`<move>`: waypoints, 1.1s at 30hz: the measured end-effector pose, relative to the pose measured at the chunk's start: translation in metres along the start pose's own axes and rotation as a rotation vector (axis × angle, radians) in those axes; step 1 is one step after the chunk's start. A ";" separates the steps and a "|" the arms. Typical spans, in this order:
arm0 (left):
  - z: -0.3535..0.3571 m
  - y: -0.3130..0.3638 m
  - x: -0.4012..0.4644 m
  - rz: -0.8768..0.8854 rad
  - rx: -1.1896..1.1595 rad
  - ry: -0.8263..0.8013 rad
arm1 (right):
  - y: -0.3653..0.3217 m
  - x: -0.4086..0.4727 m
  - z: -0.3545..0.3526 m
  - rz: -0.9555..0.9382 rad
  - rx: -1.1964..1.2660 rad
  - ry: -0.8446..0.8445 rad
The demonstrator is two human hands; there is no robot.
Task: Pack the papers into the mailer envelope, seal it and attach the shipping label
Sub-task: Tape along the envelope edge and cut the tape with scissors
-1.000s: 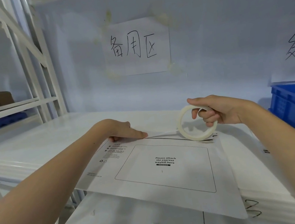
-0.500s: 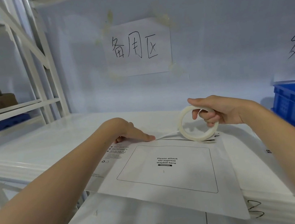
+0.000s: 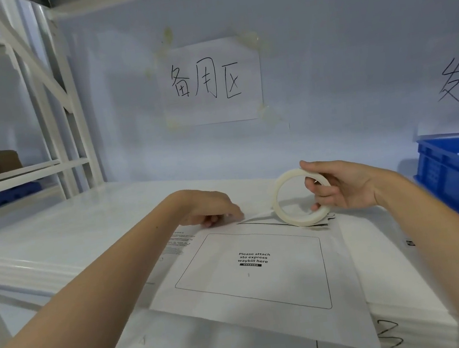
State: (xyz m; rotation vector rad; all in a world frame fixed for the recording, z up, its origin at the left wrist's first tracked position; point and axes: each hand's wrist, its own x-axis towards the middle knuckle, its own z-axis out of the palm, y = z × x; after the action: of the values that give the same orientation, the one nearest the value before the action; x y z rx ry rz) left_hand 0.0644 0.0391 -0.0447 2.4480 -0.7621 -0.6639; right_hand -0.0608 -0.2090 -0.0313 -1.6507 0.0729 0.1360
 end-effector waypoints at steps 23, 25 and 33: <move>0.008 0.009 0.013 -0.116 0.225 0.050 | -0.018 -0.008 0.000 -0.024 -0.349 0.101; 0.008 0.009 0.016 -0.121 0.154 0.009 | -0.016 -0.006 -0.002 -0.019 -0.323 0.081; 0.008 0.010 0.018 -0.124 0.100 0.015 | 0.001 -0.004 -0.021 0.046 -0.066 -0.035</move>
State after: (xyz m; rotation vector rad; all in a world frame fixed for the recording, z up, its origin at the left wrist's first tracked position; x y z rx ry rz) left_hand 0.0687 0.0186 -0.0502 2.6056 -0.6558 -0.6665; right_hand -0.0643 -0.2298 -0.0298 -1.7121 0.0798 0.2042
